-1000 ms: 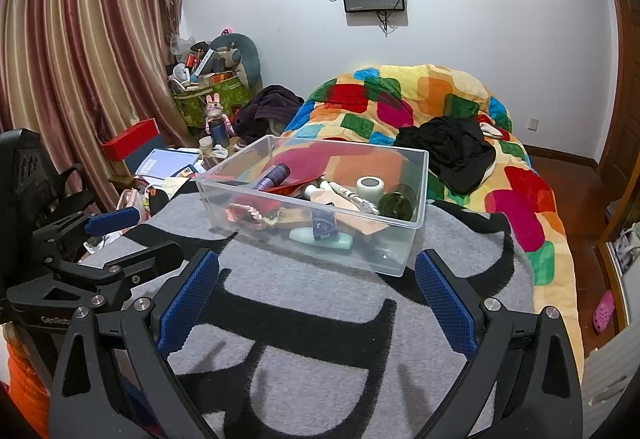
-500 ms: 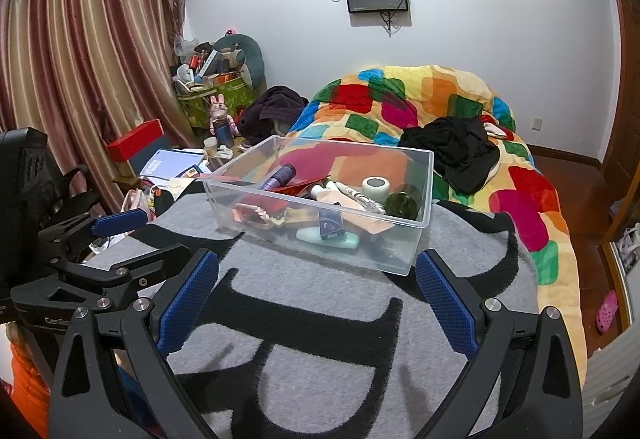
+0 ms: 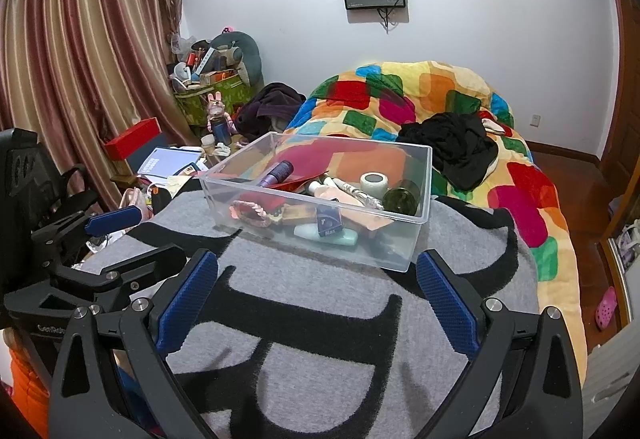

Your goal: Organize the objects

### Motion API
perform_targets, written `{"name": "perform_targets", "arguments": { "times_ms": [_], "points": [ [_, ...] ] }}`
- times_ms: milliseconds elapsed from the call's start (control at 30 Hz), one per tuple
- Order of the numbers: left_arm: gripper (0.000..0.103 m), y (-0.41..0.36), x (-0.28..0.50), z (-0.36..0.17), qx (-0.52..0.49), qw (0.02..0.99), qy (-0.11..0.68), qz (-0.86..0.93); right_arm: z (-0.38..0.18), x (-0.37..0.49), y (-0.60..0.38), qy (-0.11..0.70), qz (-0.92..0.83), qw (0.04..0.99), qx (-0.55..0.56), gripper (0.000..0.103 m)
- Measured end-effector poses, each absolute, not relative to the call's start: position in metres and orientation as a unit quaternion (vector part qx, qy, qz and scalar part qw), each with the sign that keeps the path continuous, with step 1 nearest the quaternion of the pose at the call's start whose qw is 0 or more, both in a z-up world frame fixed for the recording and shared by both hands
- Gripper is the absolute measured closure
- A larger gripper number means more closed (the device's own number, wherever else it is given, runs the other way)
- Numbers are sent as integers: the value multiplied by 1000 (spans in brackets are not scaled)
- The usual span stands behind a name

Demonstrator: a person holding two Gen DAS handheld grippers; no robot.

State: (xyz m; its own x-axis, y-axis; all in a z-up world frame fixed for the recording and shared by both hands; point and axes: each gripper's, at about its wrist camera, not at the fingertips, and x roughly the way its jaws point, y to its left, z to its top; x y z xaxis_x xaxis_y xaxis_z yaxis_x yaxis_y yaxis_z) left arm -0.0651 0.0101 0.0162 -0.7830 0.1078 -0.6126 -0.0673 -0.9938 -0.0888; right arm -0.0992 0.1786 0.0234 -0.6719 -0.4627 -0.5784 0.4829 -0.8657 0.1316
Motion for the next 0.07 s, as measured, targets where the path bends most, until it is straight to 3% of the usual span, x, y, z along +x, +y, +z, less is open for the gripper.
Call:
{"name": "perform_targets", "arguments": {
  "times_ms": [67],
  "points": [
    [4, 11, -64, 16, -328, 41, -25, 944, 23, -99, 179, 16, -914, 258, 313, 4]
  ]
}}
